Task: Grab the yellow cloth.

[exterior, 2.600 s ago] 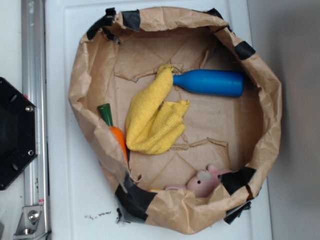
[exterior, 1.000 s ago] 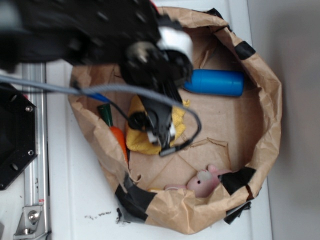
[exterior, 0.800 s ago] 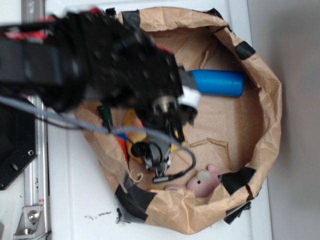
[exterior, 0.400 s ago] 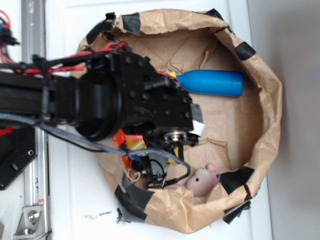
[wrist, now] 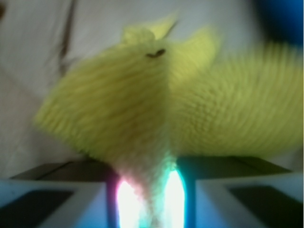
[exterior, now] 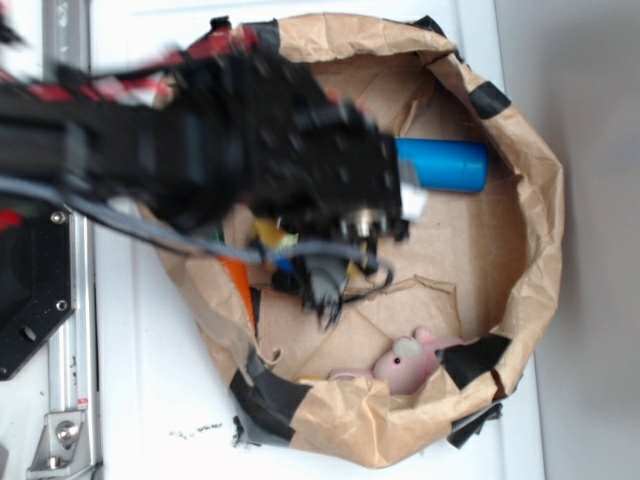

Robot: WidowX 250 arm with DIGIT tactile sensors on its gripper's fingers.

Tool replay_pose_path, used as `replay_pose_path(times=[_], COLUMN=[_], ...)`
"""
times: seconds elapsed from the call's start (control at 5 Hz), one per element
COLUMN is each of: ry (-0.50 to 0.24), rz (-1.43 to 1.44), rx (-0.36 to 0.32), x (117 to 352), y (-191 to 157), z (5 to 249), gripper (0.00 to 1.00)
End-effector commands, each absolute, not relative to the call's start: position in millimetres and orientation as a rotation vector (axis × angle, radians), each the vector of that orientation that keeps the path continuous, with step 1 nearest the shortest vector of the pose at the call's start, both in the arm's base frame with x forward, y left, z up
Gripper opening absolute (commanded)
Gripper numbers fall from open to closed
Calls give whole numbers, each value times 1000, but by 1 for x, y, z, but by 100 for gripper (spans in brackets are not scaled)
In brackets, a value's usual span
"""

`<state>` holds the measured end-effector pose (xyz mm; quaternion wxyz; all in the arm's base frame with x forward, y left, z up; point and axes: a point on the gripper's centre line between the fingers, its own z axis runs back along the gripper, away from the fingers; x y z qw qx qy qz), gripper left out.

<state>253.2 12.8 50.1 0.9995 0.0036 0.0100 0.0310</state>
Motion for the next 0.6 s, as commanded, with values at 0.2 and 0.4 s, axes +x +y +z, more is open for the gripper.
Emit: replay_pose_path(times=[0.2,0.4], ry=[-214,-173], rz=[-158,-153], rx=[145,190], x=[236,234], y=[5,-2], z=[158,143], gripper=[0,0])
